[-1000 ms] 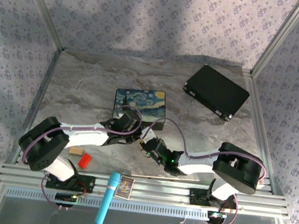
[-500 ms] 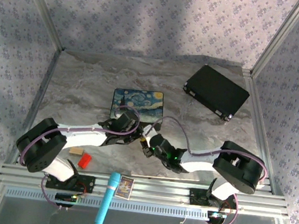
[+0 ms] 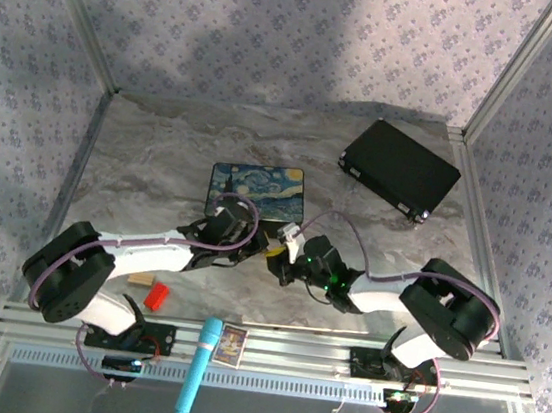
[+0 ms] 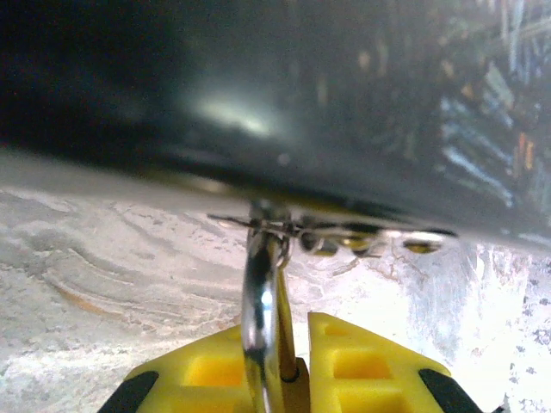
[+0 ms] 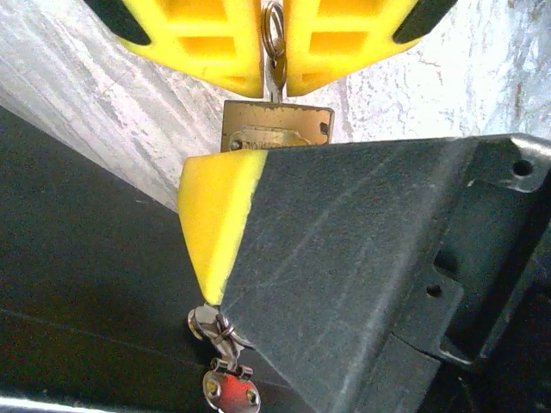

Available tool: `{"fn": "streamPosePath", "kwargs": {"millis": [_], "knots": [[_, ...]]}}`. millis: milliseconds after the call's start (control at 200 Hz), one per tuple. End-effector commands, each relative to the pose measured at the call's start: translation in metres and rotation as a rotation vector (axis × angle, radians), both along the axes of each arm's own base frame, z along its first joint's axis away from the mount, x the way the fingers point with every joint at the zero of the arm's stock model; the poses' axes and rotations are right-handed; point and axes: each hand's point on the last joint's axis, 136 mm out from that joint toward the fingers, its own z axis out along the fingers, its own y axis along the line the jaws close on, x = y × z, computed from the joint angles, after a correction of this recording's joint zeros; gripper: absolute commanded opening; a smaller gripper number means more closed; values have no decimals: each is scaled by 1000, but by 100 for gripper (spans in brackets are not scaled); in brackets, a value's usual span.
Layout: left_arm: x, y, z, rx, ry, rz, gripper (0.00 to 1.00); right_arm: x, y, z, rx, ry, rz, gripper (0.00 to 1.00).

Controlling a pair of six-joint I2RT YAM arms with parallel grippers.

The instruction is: Unlock the padlock with the key

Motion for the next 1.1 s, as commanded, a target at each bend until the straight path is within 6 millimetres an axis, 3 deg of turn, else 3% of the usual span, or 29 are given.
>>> {"fn": "streamPosePath", "kwargs": {"millis": [0, 675, 780, 905, 1094], "knots": [[-16, -4, 8, -26, 3, -87, 0, 19, -45, -36, -143, 65, -174, 16], [-15, -4, -5, -1, 14, -86, 0, 28, -70, -43, -42, 211, -253, 30], [-16, -5, -7, 3, 16, -87, 0, 28, -71, -45, -38, 231, -261, 36], [-16, -6, -9, 9, 22, -86, 0, 28, -71, -45, 9, 279, -276, 51], [-15, -7, -14, 11, 35, -74, 0, 25, -67, -43, 36, 306, -261, 57]]}}
